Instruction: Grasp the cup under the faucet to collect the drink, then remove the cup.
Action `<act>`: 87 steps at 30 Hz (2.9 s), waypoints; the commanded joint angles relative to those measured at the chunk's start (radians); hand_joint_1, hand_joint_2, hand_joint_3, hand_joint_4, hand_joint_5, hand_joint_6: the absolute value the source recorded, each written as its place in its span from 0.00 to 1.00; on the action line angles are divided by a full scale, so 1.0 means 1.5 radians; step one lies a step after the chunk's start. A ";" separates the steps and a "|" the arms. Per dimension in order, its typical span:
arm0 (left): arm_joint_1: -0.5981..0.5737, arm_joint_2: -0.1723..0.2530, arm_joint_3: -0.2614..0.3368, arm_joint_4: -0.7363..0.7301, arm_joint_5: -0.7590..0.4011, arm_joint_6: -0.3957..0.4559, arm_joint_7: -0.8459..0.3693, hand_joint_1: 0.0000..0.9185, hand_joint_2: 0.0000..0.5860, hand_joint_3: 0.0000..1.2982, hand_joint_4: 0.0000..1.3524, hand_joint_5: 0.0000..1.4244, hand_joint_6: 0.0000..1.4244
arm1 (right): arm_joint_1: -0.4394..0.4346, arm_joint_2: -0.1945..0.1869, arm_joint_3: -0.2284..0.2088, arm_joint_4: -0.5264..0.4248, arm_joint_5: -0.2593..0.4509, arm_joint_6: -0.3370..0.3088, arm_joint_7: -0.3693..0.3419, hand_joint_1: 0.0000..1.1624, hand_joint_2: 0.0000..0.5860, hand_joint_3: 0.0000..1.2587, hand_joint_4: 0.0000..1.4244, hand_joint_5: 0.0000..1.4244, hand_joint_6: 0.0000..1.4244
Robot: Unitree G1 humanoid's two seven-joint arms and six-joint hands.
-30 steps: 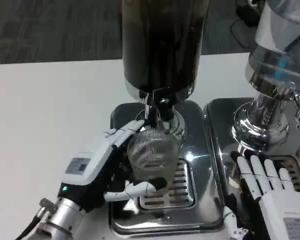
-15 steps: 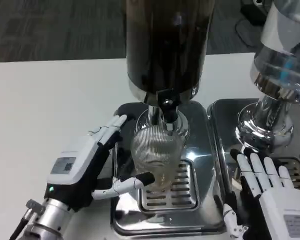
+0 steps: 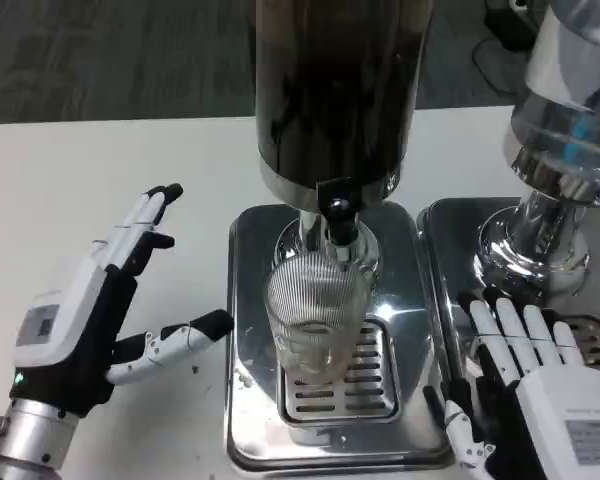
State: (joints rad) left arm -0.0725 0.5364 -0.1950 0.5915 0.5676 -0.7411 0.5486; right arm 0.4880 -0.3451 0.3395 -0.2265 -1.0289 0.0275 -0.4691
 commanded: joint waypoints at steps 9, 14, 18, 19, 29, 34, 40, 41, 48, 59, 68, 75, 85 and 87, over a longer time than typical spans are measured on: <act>-0.060 -0.004 0.049 0.023 -0.233 -0.203 -0.196 0.00 0.25 0.10 0.05 0.17 0.05 | -0.016 -0.011 -0.009 0.012 0.008 -0.011 0.007 0.06 0.88 0.04 0.00 0.00 0.00; -0.082 -0.011 0.057 0.043 -0.343 -0.251 -0.314 0.00 0.27 0.07 0.00 0.11 0.04 | -0.018 -0.021 -0.020 0.002 0.011 -0.011 0.017 0.06 0.88 0.04 0.00 0.00 0.00; -0.074 -0.020 0.064 0.025 -0.429 -0.267 -0.390 0.00 0.28 0.05 0.00 0.09 0.03 | -0.018 -0.024 -0.024 -0.002 0.014 -0.013 0.026 0.06 0.88 0.04 0.00 0.00 0.00; -0.072 -0.023 0.067 0.017 -0.449 -0.268 -0.408 0.00 0.28 0.05 0.00 0.08 0.03 | -0.018 -0.026 -0.025 -0.004 0.012 -0.013 0.029 0.06 0.88 0.04 0.00 0.00 0.00; -0.010 -0.023 0.076 -0.134 -0.591 -0.212 -0.594 0.00 0.32 0.00 0.00 0.00 0.00 | -0.033 -0.040 -0.033 -0.005 0.018 -0.026 0.048 0.06 0.88 0.04 0.00 0.00 0.00; -0.002 -0.036 0.076 -0.183 -0.627 -0.176 -0.664 0.00 0.31 0.00 0.00 0.02 0.00 | -0.037 -0.038 -0.037 0.000 0.020 -0.032 0.049 0.06 0.88 0.04 0.00 0.00 0.00; -0.027 -0.058 0.058 -0.220 -0.654 -0.125 -0.755 0.00 0.30 0.02 0.00 0.05 0.03 | -0.037 -0.035 -0.036 0.000 0.021 -0.029 0.049 0.06 0.89 0.04 0.00 0.00 0.00; -0.031 -0.063 0.060 -0.222 -0.656 -0.118 -0.767 0.00 0.30 0.03 0.00 0.06 0.03 | -0.035 -0.034 -0.036 -0.002 0.021 -0.029 0.048 0.06 0.89 0.04 0.00 0.00 0.00; -0.054 -0.090 0.070 -0.222 -0.673 -0.083 -0.842 0.00 0.29 0.07 0.00 0.08 0.05 | -0.030 -0.025 -0.031 -0.001 0.017 -0.025 0.044 0.06 0.90 0.04 0.00 0.00 0.00; -0.101 -0.119 0.075 -0.199 -0.667 -0.054 -0.927 0.00 0.29 0.10 0.00 0.10 0.06 | -0.032 -0.007 -0.025 0.010 0.011 -0.022 0.035 0.07 0.91 0.04 0.00 0.00 0.00; -0.096 -0.121 0.089 -0.216 -0.669 -0.041 -0.958 0.00 0.29 0.13 0.00 0.14 0.11 | -0.041 0.003 -0.023 0.020 0.009 -0.022 0.032 0.07 0.91 0.04 0.00 0.00 0.00; -0.102 -0.125 0.100 -0.212 -0.670 -0.034 -0.969 0.00 0.31 0.17 0.02 0.18 0.16 | -0.039 0.010 -0.021 0.023 0.010 -0.023 0.030 0.07 0.91 0.04 0.00 0.00 0.00; -0.094 -0.073 0.082 -0.248 -0.583 -0.111 -0.972 0.00 0.40 0.20 0.04 0.19 0.17 | -0.041 0.022 -0.025 0.029 0.016 -0.021 0.028 0.07 0.91 0.04 0.00 0.00 0.00; -0.094 -0.071 0.077 -0.248 -0.583 -0.112 -0.972 0.00 0.41 0.20 0.04 0.19 0.17 | -0.043 0.022 -0.025 0.030 0.014 -0.021 0.027 0.07 0.91 0.04 0.00 0.00 0.00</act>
State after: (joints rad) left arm -0.2180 0.4173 -0.0549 0.2321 -0.3395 -0.8880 -0.8846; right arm 0.4317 -0.3186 0.3066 -0.1929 -1.0136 -0.0090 -0.4121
